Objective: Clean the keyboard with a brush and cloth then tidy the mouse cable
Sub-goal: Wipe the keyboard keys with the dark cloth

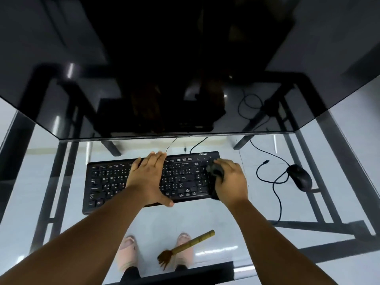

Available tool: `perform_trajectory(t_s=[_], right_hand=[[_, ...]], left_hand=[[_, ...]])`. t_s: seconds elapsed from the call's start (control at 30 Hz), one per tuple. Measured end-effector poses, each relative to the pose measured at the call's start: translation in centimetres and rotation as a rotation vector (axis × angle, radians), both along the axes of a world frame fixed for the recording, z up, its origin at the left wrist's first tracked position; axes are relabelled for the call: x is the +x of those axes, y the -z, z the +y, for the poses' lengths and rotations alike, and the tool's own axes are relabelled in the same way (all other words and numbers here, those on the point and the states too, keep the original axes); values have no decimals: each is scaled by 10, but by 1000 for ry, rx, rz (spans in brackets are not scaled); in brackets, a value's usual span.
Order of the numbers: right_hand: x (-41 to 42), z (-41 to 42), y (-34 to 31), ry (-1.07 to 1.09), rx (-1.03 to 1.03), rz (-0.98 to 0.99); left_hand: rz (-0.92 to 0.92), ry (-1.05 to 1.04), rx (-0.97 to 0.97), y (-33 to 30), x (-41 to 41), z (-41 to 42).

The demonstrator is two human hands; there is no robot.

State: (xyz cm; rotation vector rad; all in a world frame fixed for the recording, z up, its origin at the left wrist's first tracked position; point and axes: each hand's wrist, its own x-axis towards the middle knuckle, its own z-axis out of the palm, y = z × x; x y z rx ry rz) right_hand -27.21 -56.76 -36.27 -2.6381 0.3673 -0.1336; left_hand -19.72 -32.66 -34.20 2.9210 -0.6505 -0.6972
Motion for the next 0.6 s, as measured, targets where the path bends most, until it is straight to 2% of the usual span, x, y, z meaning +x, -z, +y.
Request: perform_trajectory(t_s=[0.23,0.6], right_hand=[[46,-10,0,-27,43,10],[-68,-16,12,-69,141,-77]], left_hand=[[2,-10,35,-9,1,-5],[17,-25,51,-14,-1,-8]])
